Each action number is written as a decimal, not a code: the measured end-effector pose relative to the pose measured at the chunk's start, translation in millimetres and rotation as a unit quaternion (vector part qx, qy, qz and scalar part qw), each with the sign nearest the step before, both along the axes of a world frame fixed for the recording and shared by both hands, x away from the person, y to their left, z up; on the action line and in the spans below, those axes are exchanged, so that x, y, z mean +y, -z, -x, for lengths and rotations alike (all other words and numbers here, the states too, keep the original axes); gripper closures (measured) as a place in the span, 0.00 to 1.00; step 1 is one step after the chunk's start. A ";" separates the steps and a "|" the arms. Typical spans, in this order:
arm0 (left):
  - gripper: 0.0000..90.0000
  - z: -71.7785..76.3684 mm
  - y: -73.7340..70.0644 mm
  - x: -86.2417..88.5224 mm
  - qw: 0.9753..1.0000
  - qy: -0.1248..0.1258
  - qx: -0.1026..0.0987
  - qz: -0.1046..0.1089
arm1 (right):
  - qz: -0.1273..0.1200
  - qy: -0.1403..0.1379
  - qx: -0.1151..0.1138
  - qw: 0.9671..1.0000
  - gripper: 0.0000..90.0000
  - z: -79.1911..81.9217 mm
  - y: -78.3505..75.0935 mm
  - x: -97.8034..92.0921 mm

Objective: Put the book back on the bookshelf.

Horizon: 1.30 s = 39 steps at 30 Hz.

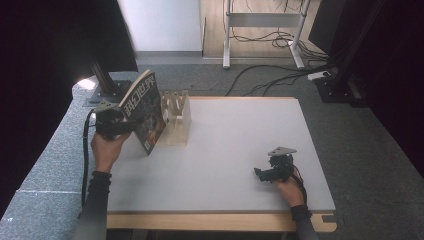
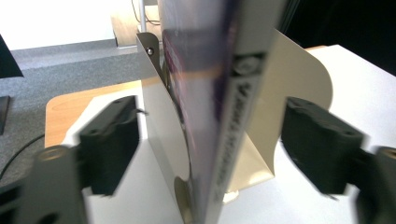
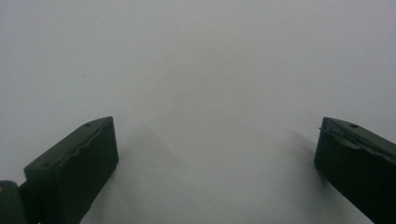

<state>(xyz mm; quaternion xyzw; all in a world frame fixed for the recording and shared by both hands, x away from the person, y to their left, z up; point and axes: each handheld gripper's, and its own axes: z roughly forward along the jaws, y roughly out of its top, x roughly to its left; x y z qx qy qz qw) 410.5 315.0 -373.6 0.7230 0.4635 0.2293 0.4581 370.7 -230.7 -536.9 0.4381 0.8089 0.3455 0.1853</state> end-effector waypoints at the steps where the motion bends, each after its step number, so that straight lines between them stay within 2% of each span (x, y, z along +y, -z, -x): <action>1: 0.16 2.3 -0.3 0.9 1.000 0.003 0.003 0.001 | 0.001 0.000 -0.001 1.000 0.00 0.2 -0.1 0.2; 3: 0.12 6.0 -0.6 3.1 1.000 0.006 0.009 0.000 | 0.000 0.000 -0.001 1.000 0.00 0.0 -0.1 0.2; 6: 0.10 11.4 -1.0 5.1 1.000 0.009 0.007 0.001 | 0.001 0.000 -0.001 1.000 0.00 0.1 -0.1 0.3; 8: 0.08 16.1 -2.0 5.5 1.000 0.018 0.007 0.008 | 0.001 0.000 -0.002 1.000 0.00 0.2 -0.2 0.3; 11: 0.01 23.1 -3.5 4.1 1.000 0.027 0.006 -0.006 | 0.001 -0.001 -0.001 1.000 0.00 0.1 -0.1 0.3; 14: 0.00 31.8 -4.5 3.3 0.999 0.038 0.003 -0.002 | 0.001 -0.001 -0.002 1.000 0.00 0.3 -0.2 0.5; 19: 0.00 46.9 -5.5 -2.4 0.998 0.059 0.000 -0.012 | 0.001 -0.001 -0.002 1.000 0.00 0.3 -0.2 0.5; 21: 0.00 53.1 -5.0 -6.9 0.997 0.077 0.002 -0.009 | 0.001 -0.001 -0.002 1.000 0.00 0.3 -0.2 0.5; 28: 0.00 68.5 -0.6 -28.7 0.993 0.116 -0.006 -0.024 | 0.001 -0.001 -0.002 1.000 0.00 0.6 -0.2 0.6; 31: 0.00 71.5 3.3 -38.1 0.991 0.129 -0.006 -0.026 | 0.001 -0.001 -0.002 1.000 0.00 0.5 -0.2 0.6; 39: 0.00 68.6 22.4 -70.0 0.985 0.170 0.002 -0.037 | 0.001 -0.001 -0.003 1.000 0.00 0.7 -0.2 0.7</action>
